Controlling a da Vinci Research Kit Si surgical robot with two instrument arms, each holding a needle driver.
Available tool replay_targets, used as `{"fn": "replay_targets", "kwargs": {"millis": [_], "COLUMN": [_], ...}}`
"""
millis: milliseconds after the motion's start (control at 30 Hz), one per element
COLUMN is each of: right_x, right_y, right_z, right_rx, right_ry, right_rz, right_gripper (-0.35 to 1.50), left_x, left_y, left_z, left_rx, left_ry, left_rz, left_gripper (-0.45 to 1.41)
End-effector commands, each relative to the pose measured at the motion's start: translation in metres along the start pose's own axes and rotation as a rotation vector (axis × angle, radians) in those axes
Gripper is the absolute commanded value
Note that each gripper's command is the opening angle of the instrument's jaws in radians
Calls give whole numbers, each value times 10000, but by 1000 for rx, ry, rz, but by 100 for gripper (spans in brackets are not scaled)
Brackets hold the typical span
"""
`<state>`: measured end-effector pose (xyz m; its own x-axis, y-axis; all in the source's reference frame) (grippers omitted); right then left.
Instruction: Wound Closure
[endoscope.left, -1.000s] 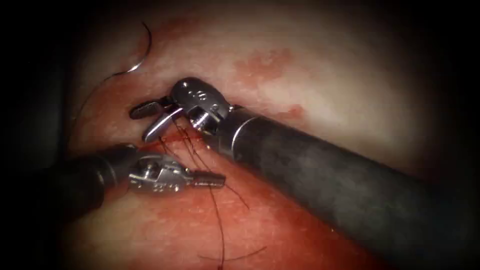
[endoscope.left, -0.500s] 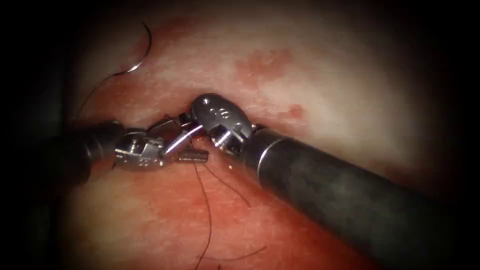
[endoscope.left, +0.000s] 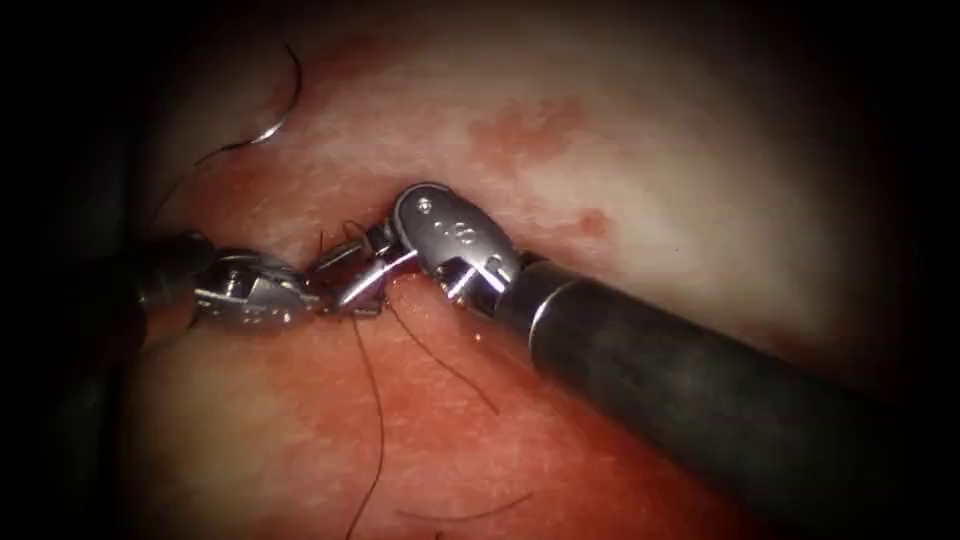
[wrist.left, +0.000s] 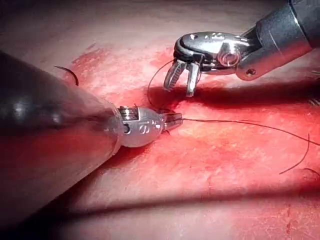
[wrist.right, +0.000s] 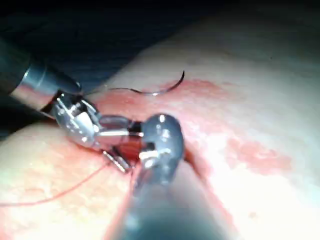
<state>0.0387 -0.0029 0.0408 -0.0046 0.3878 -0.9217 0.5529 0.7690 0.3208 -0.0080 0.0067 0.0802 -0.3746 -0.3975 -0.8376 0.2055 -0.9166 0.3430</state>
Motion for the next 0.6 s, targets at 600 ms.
{"fn": "replay_targets", "kwargs": {"millis": [600], "right_x": [-22], "right_y": [-7], "right_z": [-9], "right_rx": [384], "right_ry": [-273], "right_rz": [-171], "right_gripper": [68], "left_x": [-1], "left_y": [-13], "left_z": [0], "left_rx": [-6], "left_ry": [9], "left_rz": [-10], "left_gripper": [-45]}}
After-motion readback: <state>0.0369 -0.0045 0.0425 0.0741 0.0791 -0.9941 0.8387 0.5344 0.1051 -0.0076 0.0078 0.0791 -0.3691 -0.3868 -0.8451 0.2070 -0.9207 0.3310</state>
